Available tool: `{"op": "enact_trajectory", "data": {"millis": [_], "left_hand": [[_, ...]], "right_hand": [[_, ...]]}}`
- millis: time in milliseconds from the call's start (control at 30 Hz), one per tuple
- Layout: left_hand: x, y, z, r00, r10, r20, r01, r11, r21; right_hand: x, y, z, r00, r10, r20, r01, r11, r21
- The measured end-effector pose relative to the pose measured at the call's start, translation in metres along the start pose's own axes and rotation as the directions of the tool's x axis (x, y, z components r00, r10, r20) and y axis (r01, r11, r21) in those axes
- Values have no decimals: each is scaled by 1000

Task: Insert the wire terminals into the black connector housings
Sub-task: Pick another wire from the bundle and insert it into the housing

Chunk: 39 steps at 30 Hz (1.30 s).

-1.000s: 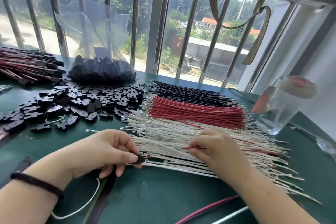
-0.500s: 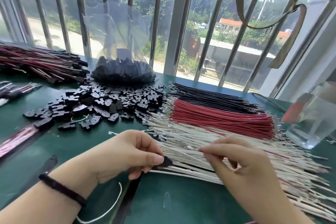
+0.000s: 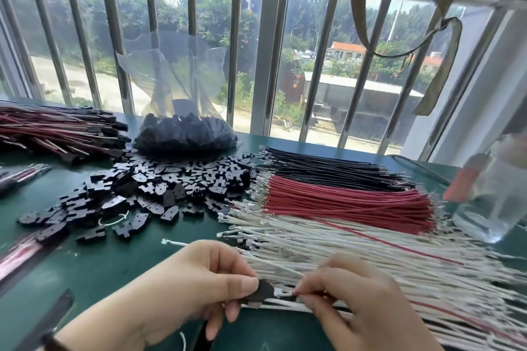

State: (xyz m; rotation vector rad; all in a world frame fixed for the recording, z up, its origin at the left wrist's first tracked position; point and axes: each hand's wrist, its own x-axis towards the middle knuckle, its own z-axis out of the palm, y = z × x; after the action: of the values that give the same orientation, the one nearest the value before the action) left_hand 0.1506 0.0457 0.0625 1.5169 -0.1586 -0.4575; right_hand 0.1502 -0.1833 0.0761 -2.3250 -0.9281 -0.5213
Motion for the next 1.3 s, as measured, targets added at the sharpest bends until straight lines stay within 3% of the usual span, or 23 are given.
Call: {"op": "enact_trajectory", "data": {"millis": [133, 300, 533, 667, 733, 867, 1067, 1300], "left_hand": [[0, 0, 3, 1000, -17, 13, 19, 994, -108], [-1, 0, 5, 1000, -25, 20, 27, 992, -124], [0, 0, 6, 996, -61, 71, 70, 988, -135], [0, -1, 6, 997, -45, 60, 53, 989, -135], [0, -2, 6, 999, -38, 25, 42, 990, -136], [-1, 0, 8, 1000, 9, -12, -10, 991, -133], [-2, 2, 10, 999, 52, -15, -53, 996, -66], [-1, 1, 11, 999, 43, -22, -45, 993, -112]], "right_hand": [[-2, -2, -5, 1000, 0, -13, 0, 1000, -5], [-5, -3, -6, 1000, 10, -15, -10, 1000, 20], [-8, -6, -3, 979, -171, -107, 150, 972, -180], [-9, -4, -2, 976, -187, -108, 165, 968, -187], [-10, -1, -1, 986, -154, -70, 144, 981, -131], [-8, 6, -3, 999, 34, 33, -37, 995, 97], [-5, 6, -1, 987, 93, 133, -111, 984, 137], [-5, 4, -7, 977, 134, 167, -165, 967, 191]]}}
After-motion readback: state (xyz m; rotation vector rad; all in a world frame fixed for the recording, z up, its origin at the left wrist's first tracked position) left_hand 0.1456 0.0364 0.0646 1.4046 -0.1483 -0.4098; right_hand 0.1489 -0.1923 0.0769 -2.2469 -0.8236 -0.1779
